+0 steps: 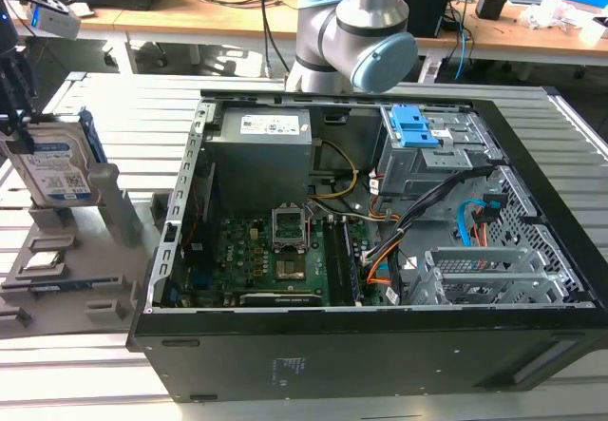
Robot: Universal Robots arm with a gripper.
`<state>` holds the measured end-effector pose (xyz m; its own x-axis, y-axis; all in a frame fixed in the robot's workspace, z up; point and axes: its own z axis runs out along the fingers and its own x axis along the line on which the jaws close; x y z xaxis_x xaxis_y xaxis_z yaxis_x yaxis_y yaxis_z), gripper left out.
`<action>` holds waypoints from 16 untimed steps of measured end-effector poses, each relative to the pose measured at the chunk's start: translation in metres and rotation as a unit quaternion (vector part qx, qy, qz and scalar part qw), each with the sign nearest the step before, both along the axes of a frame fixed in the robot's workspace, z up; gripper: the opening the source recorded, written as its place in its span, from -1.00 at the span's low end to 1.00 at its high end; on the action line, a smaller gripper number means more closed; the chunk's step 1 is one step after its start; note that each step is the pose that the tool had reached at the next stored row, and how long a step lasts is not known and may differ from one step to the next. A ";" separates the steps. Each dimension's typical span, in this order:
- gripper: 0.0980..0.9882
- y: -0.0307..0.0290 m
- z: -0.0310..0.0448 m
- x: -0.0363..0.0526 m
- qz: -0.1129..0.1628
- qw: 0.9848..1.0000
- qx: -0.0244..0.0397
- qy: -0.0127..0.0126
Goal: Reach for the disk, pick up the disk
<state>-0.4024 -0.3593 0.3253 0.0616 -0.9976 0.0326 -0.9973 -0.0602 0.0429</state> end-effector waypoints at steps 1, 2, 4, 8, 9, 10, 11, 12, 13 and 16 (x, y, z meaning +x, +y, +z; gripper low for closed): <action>-0.40 0.0001 0.0018 0.0000 0.000 1.000 0.000 0.000; -0.40 0.0001 0.0032 0.0000 0.000 1.000 -0.001 0.000; -0.40 0.0002 0.0074 0.0001 0.000 1.000 -0.002 0.000; -0.40 0.0002 0.0126 0.0003 0.000 1.000 -0.004 0.000; -0.40 0.0002 0.0136 0.0003 0.000 1.000 -0.004 0.000; -0.40 0.0002 0.0149 0.0004 0.000 1.000 -0.005 0.000; -0.40 0.0003 0.0159 0.0004 0.000 1.000 -0.005 0.000; -0.40 0.0003 0.0170 0.0004 0.000 1.000 -0.005 0.000; -0.40 0.0003 0.0178 0.0005 0.000 1.000 -0.006 0.000; -0.40 0.0003 0.0213 0.0006 0.000 1.000 -0.007 0.000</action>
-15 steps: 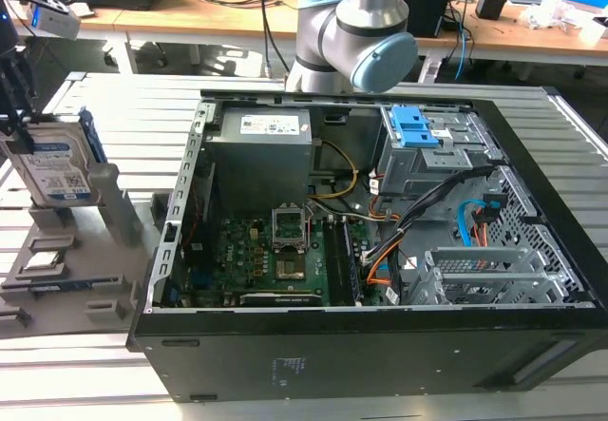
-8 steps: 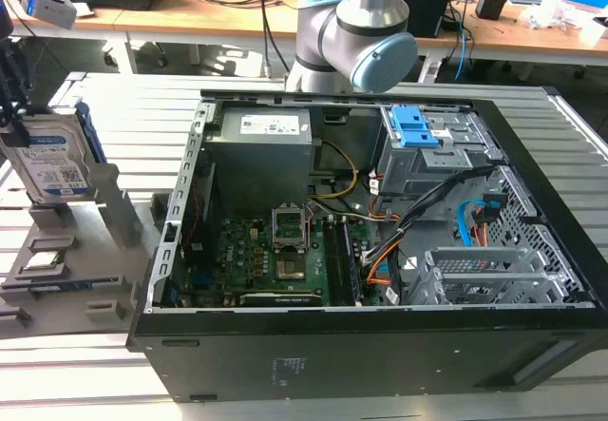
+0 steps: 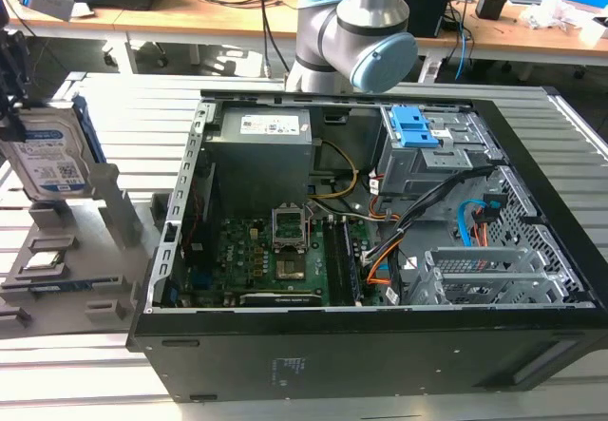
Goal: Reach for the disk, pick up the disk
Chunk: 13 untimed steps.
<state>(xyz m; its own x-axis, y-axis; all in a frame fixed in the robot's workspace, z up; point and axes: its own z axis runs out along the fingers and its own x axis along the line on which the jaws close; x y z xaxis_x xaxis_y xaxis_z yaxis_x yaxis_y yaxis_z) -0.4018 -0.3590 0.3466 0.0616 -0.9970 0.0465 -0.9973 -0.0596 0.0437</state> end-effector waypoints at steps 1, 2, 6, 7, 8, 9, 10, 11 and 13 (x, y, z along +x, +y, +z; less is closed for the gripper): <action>-0.40 0.0000 0.0010 0.0000 0.000 1.000 0.000 0.000; -0.40 0.0001 0.0020 0.0001 0.000 1.000 -0.001 0.000; -0.40 0.0001 0.0078 0.0002 0.000 1.000 -0.003 0.000; -0.40 0.0001 0.0088 0.0003 0.000 1.000 -0.004 0.000; -0.40 0.0001 0.0098 0.0003 0.000 1.000 -0.004 0.000; -0.40 0.0001 0.0117 0.0003 0.000 1.000 -0.004 0.000; -0.40 0.0001 0.0129 0.0004 0.000 1.000 -0.005 0.000; -0.40 0.0001 0.0139 0.0004 0.000 1.000 -0.005 0.000; -0.40 0.0001 0.0160 0.0005 0.000 1.000 -0.006 0.000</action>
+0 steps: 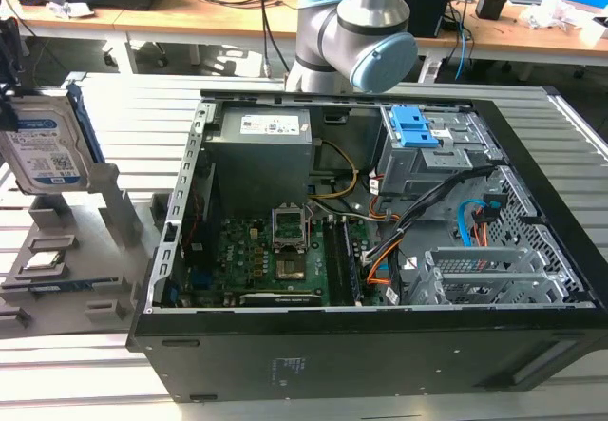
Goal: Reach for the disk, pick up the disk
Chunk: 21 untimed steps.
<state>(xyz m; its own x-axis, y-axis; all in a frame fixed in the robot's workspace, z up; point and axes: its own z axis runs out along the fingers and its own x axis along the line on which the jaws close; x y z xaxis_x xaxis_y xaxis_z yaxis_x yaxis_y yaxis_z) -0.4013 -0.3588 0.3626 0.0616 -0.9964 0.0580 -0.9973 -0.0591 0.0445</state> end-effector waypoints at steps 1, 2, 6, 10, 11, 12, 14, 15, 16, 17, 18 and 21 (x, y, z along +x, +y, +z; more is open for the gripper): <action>-0.40 0.0000 0.0011 0.0001 0.000 1.000 0.000 0.000; -0.40 0.0000 0.0020 0.0001 0.000 1.000 -0.001 0.000; -0.40 0.0000 0.0074 0.0003 0.000 1.000 -0.002 0.000; -0.40 0.0000 0.0119 0.0005 0.000 1.000 -0.003 0.000; -0.40 0.0000 0.0129 0.0005 0.000 1.000 -0.003 0.000; -0.40 0.0000 0.0143 0.0006 0.000 1.000 -0.003 0.000; -0.40 0.0000 0.0169 0.0007 0.000 1.000 -0.004 0.000; -0.40 0.0000 0.0181 0.0007 0.000 1.000 -0.004 0.000; -0.40 0.0000 0.0192 0.0007 0.000 1.000 -0.004 0.000; -0.40 0.0000 0.0213 0.0008 0.000 1.000 -0.004 0.000; -0.40 0.0000 0.0227 0.0008 0.000 1.000 -0.005 0.000; -0.40 0.0000 0.0269 0.0009 0.000 1.000 -0.005 0.000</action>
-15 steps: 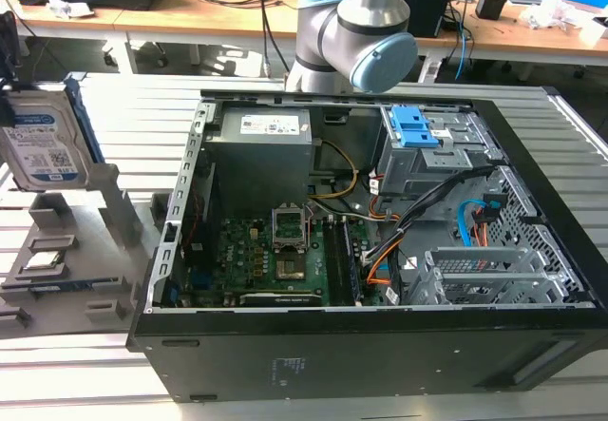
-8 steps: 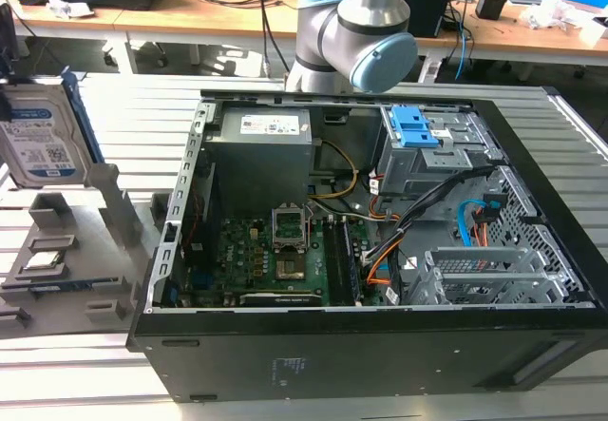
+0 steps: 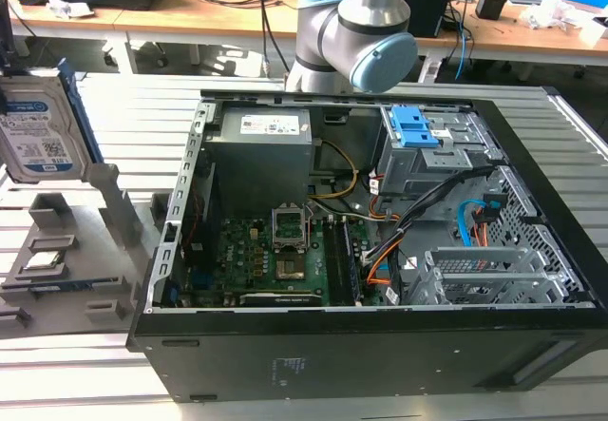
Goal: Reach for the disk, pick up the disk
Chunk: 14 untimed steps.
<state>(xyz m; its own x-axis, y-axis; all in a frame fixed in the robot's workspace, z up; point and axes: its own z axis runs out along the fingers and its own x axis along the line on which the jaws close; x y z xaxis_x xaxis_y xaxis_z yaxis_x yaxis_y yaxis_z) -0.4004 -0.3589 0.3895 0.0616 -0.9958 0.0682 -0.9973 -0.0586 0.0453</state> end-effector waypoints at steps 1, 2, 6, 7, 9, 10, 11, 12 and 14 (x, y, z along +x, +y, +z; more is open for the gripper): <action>-0.40 0.0000 0.0016 0.0000 0.000 1.000 0.000 0.000; -0.40 0.0000 0.0028 0.0000 0.000 1.000 0.000 0.000; -0.40 0.0000 0.0085 0.0001 0.000 1.000 -0.001 0.000; -0.40 0.0000 0.0105 0.0001 0.000 1.000 -0.001 0.000; -0.40 0.0000 0.0135 0.0002 0.000 1.000 -0.001 0.000; -0.40 0.0000 0.0152 0.0002 0.000 1.000 -0.002 0.000; -0.40 0.0000 0.0167 0.0002 0.000 1.000 -0.002 0.000; -0.40 0.0000 0.0189 0.0002 0.000 1.000 -0.002 0.000; -0.40 0.0000 0.0239 0.0002 0.000 1.000 -0.002 0.000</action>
